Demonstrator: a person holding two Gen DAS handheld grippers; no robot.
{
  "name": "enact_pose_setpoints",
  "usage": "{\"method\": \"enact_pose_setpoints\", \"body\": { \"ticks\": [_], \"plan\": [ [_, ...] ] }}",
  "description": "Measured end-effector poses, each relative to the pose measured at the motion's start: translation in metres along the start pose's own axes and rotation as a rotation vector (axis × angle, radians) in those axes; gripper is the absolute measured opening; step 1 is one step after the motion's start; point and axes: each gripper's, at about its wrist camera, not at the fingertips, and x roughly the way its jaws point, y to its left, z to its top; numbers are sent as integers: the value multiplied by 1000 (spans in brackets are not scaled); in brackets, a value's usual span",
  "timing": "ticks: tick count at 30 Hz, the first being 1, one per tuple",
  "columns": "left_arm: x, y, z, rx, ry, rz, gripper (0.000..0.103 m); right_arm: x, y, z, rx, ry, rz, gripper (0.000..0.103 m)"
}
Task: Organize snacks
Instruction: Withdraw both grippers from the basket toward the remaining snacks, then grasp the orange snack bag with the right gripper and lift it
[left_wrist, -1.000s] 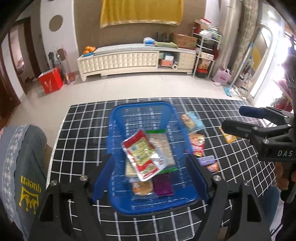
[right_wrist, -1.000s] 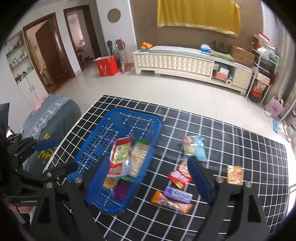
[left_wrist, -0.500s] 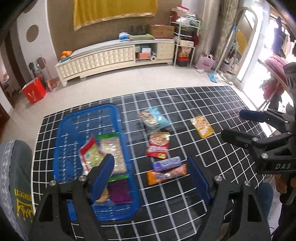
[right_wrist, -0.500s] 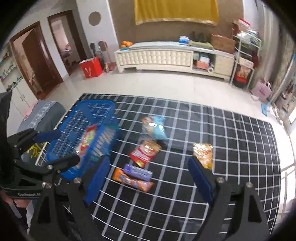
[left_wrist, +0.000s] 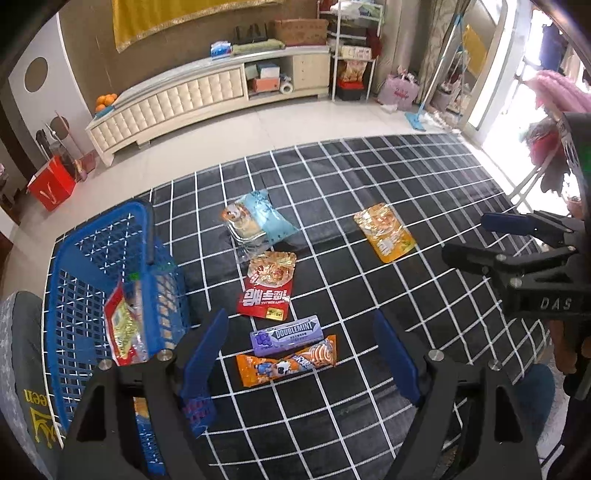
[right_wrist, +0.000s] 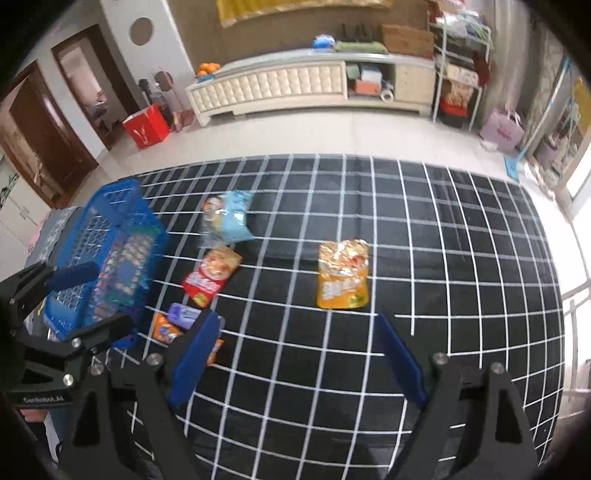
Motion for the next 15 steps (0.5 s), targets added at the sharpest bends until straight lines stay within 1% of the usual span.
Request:
{"method": "enact_pose_setpoints", "body": {
  "ticks": [7,13,15],
  "plan": [
    [40,-5,4,-4,58,19,79,60,-26,7,4,92,-15,89],
    [70,-5,3,-21,112,21,79,107,-38,18,18,135,-30,89],
    [78,-3,3,-34,124,22,79,119,-39,22,16,130,-47,89]
  ]
}}
